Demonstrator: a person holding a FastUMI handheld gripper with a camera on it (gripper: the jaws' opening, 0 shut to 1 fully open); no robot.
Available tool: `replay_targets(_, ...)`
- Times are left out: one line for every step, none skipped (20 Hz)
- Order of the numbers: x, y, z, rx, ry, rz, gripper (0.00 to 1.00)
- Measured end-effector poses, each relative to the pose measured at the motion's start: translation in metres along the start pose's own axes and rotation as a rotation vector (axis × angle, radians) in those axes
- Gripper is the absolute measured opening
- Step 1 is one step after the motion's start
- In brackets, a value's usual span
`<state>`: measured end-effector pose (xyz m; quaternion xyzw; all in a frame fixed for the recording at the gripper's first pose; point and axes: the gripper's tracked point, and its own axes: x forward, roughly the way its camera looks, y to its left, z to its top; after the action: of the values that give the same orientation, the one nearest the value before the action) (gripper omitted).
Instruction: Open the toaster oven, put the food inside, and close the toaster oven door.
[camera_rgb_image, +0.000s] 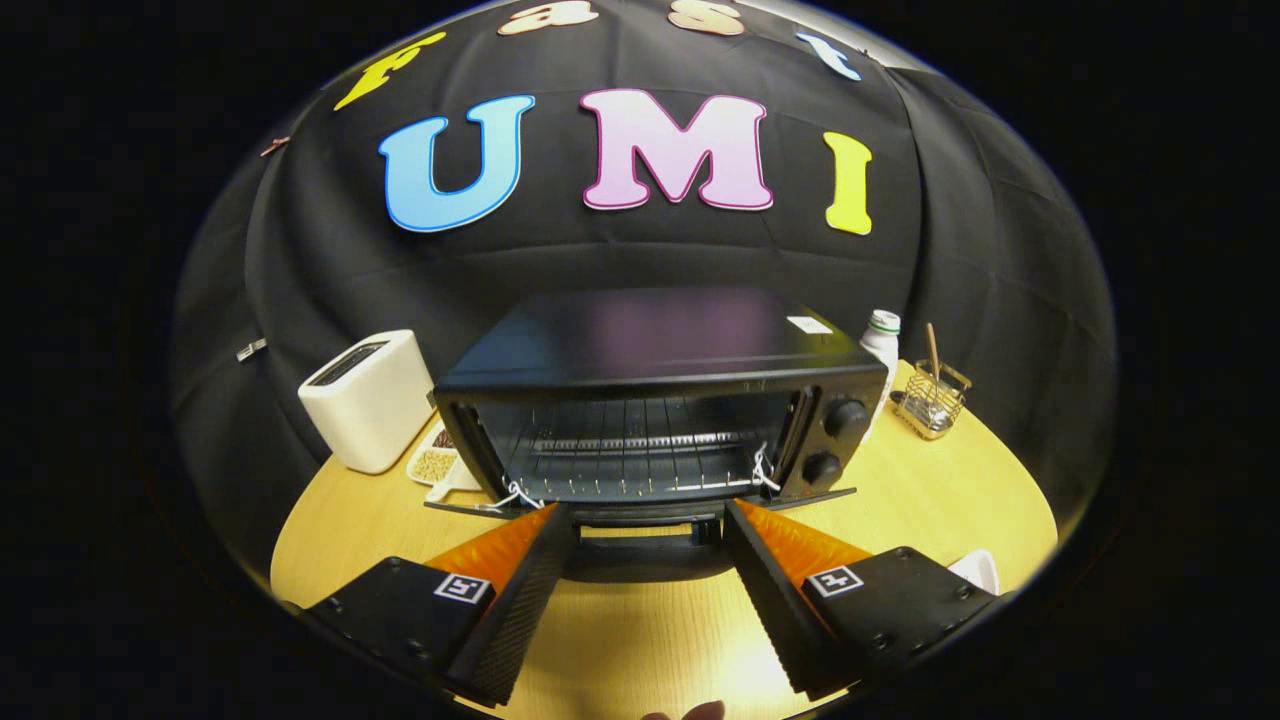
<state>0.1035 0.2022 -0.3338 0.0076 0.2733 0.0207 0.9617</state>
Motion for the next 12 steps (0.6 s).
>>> replay_targets(-0.002, -0.001, -0.009, -0.008, 0.013, 0.002, 0.99)
replay_targets(-0.005, -0.001, -0.016, -0.016, 0.029, 0.003, 0.99)
replay_targets(-0.007, -0.002, -0.025, -0.020, 0.051, 0.006, 0.99)
replay_targets(-0.009, -0.003, -0.034, -0.020, 0.073, 0.007, 0.99)
replay_targets(-0.010, -0.004, -0.043, -0.023, 0.096, 0.009, 0.99)
replay_targets(-0.014, -0.005, -0.051, -0.030, 0.122, 0.013, 0.99)
replay_targets(-0.016, -0.004, -0.061, -0.046, 0.153, 0.016, 0.99)
replay_targets(-0.019, -0.004, -0.072, -0.065, 0.187, 0.020, 0.99)
replay_targets(-0.021, -0.006, -0.083, -0.082, 0.217, 0.021, 0.99)
replay_targets(-0.024, -0.008, -0.092, -0.094, 0.245, 0.021, 0.99)
replay_targets(-0.028, -0.007, -0.098, -0.094, 0.262, 0.032, 0.99)
replay_targets(-0.027, -0.009, -0.101, -0.088, 0.272, 0.041, 0.99)
